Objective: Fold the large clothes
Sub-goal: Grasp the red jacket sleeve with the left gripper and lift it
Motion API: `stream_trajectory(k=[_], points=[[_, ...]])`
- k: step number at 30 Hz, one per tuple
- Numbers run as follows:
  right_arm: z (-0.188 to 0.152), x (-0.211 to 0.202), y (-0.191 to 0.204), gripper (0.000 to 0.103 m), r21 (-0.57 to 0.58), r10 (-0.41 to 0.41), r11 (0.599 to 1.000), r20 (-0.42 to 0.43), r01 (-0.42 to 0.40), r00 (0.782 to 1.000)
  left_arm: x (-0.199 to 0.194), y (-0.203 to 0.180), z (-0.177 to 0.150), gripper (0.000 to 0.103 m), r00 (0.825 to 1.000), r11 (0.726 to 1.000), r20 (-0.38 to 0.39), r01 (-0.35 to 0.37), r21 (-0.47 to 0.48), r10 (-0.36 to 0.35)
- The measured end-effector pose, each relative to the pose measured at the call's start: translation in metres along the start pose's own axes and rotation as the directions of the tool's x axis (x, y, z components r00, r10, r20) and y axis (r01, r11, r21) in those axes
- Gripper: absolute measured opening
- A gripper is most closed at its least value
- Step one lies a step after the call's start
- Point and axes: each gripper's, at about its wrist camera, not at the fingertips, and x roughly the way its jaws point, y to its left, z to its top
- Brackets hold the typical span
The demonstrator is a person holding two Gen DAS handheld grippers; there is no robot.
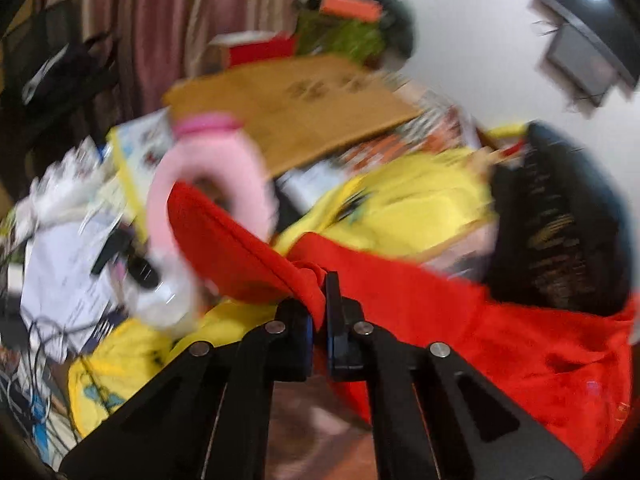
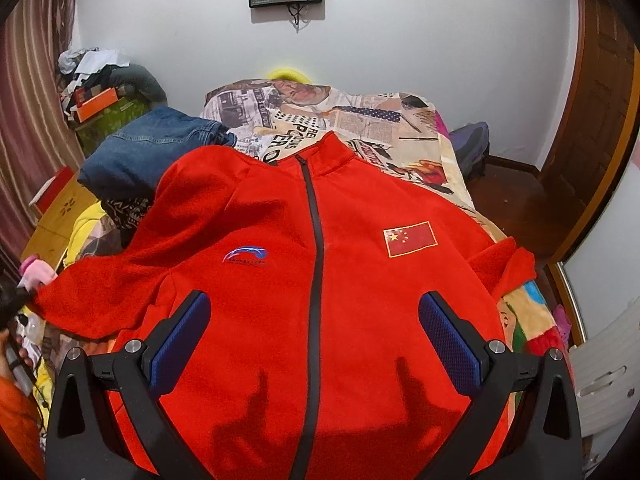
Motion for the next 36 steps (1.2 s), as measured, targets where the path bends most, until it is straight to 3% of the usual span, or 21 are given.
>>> stream_trajectory(k=[3, 5, 10, 14, 19, 24, 31, 36], points=[[-0.001, -0.003, -0.005, 0.103, 0.008, 0.007, 1.0, 0.012, -0.007, 1.0, -0.035, -0.037, 0.016, 0.003, 0.992, 0.994, 0.083, 0.088, 0.063, -0.093], [-0.001, -0.005, -0.008, 0.103, 0.01, 0.012, 1.0, 0.021, -0.012, 1.0, -0.058, -0.067, 0.023, 0.003, 0.977, 0.982, 0.129, 0.153, 0.114, -0.168], [0.0, -0.01, -0.015, 0.103, 0.003, 0.02, 1.0, 0.047, -0.02, 0.999, -0.107, -0.139, 0.035, 0.003, 0.919, 0.923, 0.191, 0.295, 0.246, -0.344], [0.002, -0.012, -0.022, 0.103, 0.0, 0.03, 1.0, 0.068, -0.03, 0.997, -0.141, -0.199, 0.031, 0.003, 0.859, 0.845, 0.183, 0.394, 0.362, -0.478], [0.002, -0.014, -0.031, 0.103, -0.007, 0.033, 0.999, 0.091, -0.033, 0.995, -0.161, -0.271, 0.013, 0.003, 0.796, 0.729, 0.079, 0.504, 0.463, -0.6], [0.003, -0.013, -0.042, 0.103, -0.01, 0.032, 0.999, 0.098, -0.031, 0.995, -0.169, -0.334, -0.035, 0.003, 0.756, 0.61, -0.047, 0.561, 0.559, -0.653], [-0.004, -0.011, -0.061, 0.103, -0.005, 0.014, 1.0, 0.082, -0.014, 0.997, -0.15, -0.401, -0.122, 0.003, 0.75, 0.461, -0.29, 0.613, 0.642, -0.594], [-0.013, -0.004, -0.077, 0.103, 0.01, -0.008, 1.0, 0.043, 0.008, 0.999, -0.132, -0.417, -0.18, 0.003, 0.737, 0.39, -0.45, 0.66, 0.642, -0.505]])
